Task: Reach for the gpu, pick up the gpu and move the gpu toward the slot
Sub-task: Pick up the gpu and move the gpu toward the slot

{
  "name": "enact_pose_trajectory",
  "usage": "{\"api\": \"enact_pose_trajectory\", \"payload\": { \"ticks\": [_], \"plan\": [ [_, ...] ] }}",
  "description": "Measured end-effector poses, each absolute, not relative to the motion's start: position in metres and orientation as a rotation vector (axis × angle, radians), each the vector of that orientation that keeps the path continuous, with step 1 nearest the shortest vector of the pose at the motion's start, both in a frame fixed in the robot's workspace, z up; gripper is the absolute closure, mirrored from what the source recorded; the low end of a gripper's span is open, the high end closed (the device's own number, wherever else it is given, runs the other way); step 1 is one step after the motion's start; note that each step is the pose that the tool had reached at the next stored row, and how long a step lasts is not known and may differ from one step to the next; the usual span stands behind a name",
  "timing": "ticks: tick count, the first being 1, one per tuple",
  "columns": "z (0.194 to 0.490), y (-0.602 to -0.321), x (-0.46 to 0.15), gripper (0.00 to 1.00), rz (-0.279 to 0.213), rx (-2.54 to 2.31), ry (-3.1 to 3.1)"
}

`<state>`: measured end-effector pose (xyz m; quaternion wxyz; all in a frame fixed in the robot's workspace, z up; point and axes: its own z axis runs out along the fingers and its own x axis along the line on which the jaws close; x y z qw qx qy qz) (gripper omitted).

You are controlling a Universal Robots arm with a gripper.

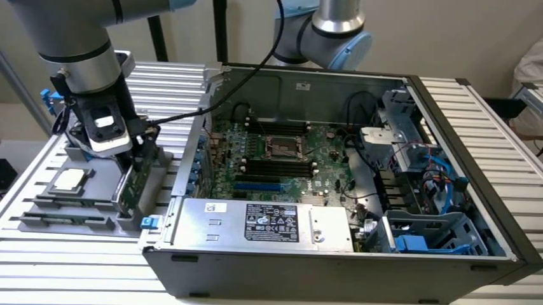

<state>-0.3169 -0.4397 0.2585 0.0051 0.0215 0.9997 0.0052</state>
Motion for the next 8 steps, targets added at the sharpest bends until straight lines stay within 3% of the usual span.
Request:
{"api": "enact_pose_trajectory", "payload": {
  "ticks": [8],
  "plan": [
    [0.290, -0.441, -0.316, 0.74, 0.017, 0.067, 3.134]
  ]
}}
